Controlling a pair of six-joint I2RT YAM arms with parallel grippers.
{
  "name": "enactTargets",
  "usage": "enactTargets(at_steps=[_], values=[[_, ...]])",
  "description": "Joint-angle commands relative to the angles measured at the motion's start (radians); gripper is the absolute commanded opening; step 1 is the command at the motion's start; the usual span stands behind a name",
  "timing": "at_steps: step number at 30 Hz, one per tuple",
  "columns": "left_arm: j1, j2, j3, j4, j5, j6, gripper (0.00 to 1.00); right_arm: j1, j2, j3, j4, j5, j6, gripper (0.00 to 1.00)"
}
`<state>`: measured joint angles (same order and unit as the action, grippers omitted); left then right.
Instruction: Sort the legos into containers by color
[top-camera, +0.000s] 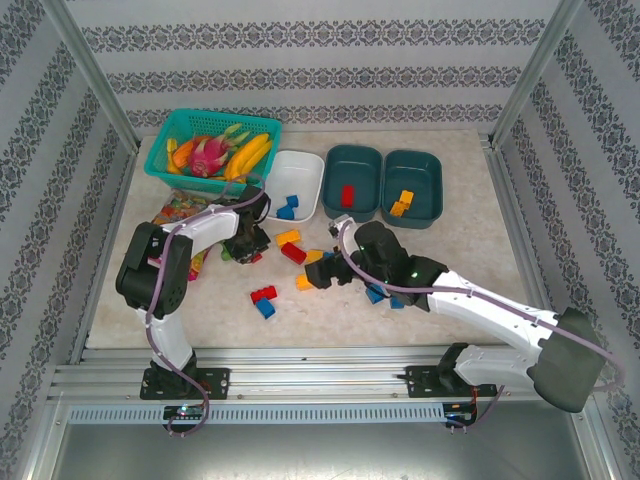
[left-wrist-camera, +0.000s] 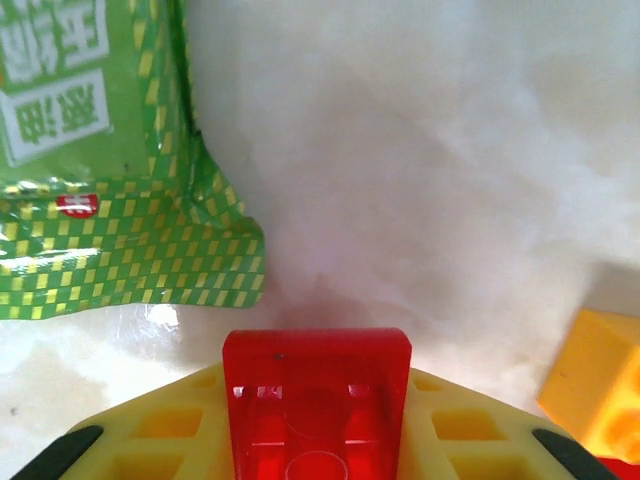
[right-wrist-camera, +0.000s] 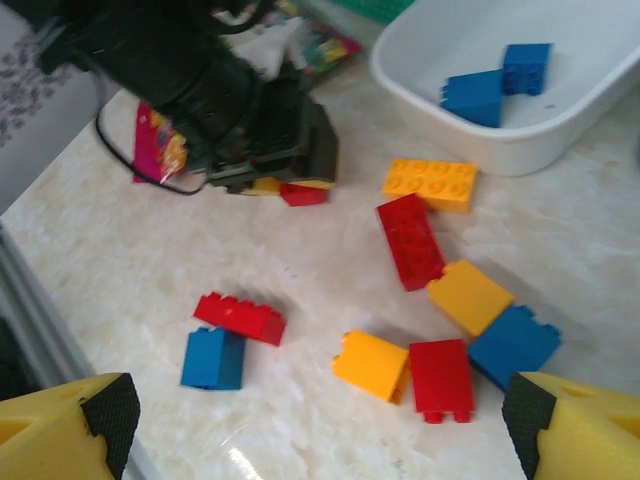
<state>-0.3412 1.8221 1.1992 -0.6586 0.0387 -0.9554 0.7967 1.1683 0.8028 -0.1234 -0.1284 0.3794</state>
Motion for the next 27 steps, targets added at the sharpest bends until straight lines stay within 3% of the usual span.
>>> enactTargets(at_steps=[1,7,14,21,27], values=[[-0.055,-0.102,0.101,-0.064,-0.041,0.076,0.29,-0.054,-0.054,0.062,-0.023,0.109,0.05,0.95],[-0.17,-0.018,0.37,-0.126,0.014,0.222,0.3,-0.214,-0.092,0.098,-0.044,0.218,0.138,0.95],[-0.247,0.25,0.761,-0.151,0.087,0.368,0.3,-0.37,-0.061,0.153,-0.072,0.209,0.22,0.95],[-0.272,0.516,1.103,-0.206,0.073,0.44,0.29,-0.446,-0.072,0.138,-0.079,0.179,0.285,0.95],[-0.273,0.644,1.223,-0.225,0.023,0.451,0.29,-0.467,-0.122,0.082,-0.095,0.158,0.302,0.95]])
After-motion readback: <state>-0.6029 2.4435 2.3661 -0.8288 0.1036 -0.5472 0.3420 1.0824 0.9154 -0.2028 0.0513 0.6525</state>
